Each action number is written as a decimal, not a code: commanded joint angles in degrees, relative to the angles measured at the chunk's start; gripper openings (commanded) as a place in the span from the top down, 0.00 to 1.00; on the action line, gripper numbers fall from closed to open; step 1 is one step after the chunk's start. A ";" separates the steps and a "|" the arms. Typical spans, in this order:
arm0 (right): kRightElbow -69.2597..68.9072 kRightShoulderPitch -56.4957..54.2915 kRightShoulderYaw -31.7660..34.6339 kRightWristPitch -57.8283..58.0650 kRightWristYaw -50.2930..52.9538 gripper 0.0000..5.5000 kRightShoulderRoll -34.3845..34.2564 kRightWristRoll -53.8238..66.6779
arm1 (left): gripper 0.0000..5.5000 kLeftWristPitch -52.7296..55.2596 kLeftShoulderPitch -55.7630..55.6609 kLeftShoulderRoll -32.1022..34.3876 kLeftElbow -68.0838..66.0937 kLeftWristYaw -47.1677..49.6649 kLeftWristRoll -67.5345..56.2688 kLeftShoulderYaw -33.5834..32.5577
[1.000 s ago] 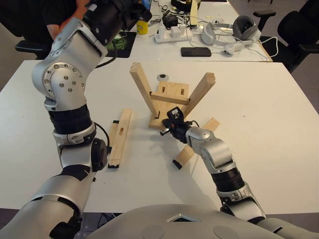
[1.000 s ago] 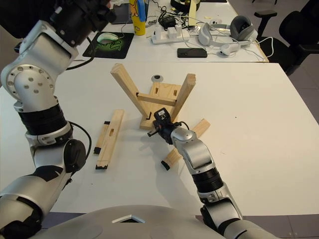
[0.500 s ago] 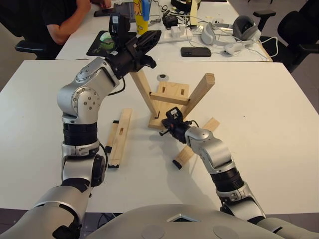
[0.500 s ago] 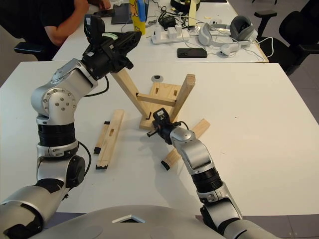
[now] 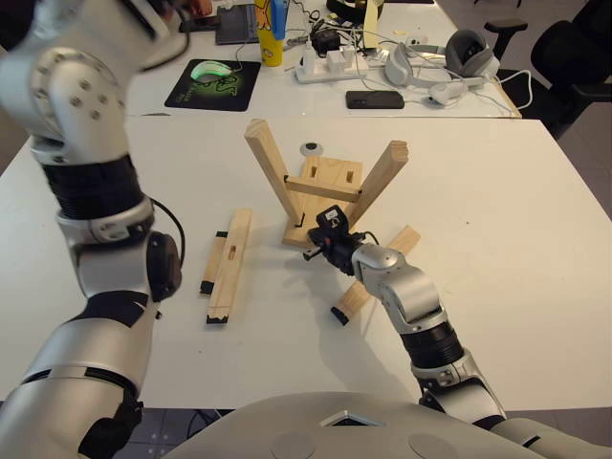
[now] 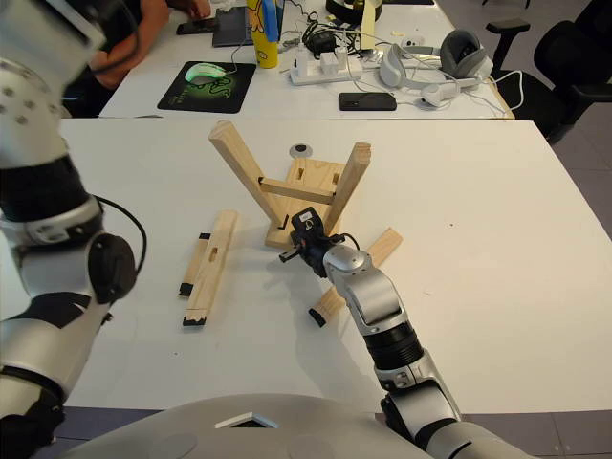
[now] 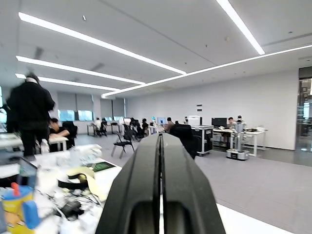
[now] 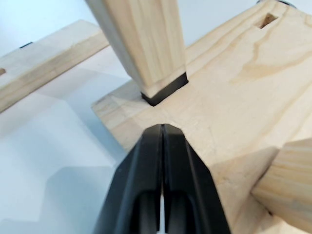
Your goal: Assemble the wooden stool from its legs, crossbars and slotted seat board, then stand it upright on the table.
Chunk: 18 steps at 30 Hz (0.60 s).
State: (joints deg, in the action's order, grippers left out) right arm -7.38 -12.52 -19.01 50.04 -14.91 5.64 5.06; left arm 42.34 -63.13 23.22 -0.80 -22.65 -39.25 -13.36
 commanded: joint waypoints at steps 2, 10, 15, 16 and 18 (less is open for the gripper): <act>8.79 7.31 -2.20 7.24 0.20 1.00 1.14 -0.41 | 1.00 1.28 11.47 -3.91 -2.08 -1.90 1.80 5.70; 9.13 6.21 -3.00 7.54 -0.37 1.00 1.14 -0.42 | 1.00 -1.35 20.98 -7.70 0.87 -2.88 5.88 13.76; 10.02 6.59 -2.17 6.81 -0.01 1.00 1.19 -0.55 | 1.00 -1.55 4.91 -8.14 1.42 0.49 1.49 5.91; 10.20 6.58 -2.16 6.69 -0.01 1.00 1.17 -0.56 | 1.00 -1.25 2.47 -7.73 1.34 0.99 0.78 4.66; 10.78 6.46 -1.95 6.34 0.11 1.00 1.01 -0.57 | 1.00 -0.91 -2.50 -5.39 0.31 0.87 0.03 2.49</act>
State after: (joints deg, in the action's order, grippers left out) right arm -6.75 -12.75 -18.97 49.38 -14.85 5.39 5.15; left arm 40.67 -57.33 15.10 0.29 -22.35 -37.68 -7.38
